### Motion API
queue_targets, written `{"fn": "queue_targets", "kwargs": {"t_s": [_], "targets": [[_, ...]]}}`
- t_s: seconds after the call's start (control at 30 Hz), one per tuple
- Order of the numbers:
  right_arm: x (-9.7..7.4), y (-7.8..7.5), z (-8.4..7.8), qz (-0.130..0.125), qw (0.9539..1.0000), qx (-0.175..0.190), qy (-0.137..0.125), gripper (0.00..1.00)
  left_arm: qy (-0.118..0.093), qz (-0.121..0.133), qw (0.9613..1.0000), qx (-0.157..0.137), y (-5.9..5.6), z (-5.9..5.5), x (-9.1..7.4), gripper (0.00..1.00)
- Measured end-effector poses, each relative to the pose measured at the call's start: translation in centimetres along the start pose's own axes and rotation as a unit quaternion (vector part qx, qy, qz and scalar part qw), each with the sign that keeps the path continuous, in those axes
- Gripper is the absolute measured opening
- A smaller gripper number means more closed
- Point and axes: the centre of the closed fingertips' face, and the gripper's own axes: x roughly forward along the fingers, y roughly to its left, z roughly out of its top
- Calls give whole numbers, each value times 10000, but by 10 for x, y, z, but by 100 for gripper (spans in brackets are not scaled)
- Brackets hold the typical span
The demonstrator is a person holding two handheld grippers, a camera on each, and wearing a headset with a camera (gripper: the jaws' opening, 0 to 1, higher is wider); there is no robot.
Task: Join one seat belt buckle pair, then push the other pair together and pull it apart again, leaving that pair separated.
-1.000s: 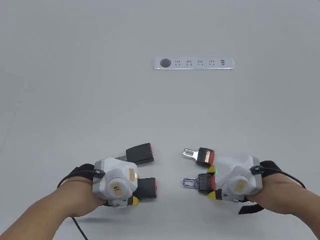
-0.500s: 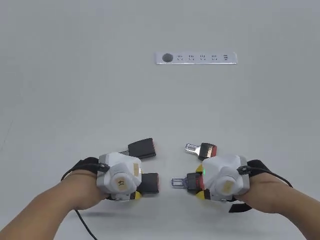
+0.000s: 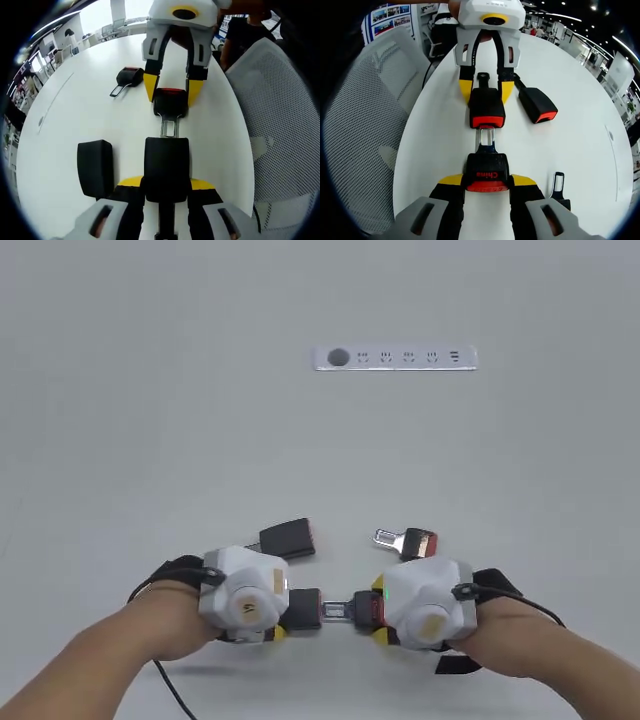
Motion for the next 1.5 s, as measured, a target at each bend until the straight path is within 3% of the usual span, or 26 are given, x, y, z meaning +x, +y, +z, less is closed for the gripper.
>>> {"fn": "queue_targets", "kwargs": {"t_s": [0.37,0.9,1.23,1.5], "targets": [[-1,0,20,-35,9998,-177,-91,31,40,-20,9999,98,0,-1,1,33],[9,-3,15,71,9999,-75,-132,30,103,-42,9996,243,-1,0,4,32],[12,-3,17,58,9999,-87,-9,29,84,-58,9995,293,-2,2,4,32],[17,-1,25,20,9999,-59,-86,29,75,-57,9995,310,-2,1,4,32]]}}
